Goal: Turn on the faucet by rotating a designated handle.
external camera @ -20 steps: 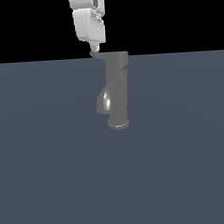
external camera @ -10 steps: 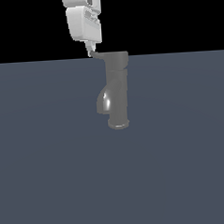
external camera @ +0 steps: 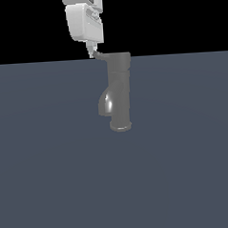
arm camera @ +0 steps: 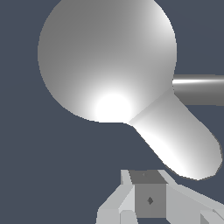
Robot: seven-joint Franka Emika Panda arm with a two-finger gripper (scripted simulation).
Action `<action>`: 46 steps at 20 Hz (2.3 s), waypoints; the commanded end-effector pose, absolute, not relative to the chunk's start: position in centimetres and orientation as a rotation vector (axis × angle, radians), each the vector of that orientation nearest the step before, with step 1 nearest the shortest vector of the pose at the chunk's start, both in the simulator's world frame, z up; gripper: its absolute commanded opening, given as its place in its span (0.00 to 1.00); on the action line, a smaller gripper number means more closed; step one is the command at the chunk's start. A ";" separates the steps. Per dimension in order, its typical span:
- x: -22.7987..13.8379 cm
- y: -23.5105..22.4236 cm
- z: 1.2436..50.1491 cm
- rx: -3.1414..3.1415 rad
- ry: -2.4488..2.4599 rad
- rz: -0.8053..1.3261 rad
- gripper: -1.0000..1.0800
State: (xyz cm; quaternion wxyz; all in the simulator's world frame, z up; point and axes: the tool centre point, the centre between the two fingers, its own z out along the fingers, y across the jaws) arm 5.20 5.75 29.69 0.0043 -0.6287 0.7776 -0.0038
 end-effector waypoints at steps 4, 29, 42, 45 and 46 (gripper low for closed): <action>3.7 5.0 29.7 -1.966 2.448 -0.005 0.00; -1.1 2.1 29.7 -1.981 2.436 0.000 0.00; -2.2 0.2 29.7 -2.020 2.402 0.003 0.00; -1.8 -1.5 29.7 -2.009 2.412 0.002 0.00; -1.7 -2.0 29.7 -2.006 2.415 0.002 0.00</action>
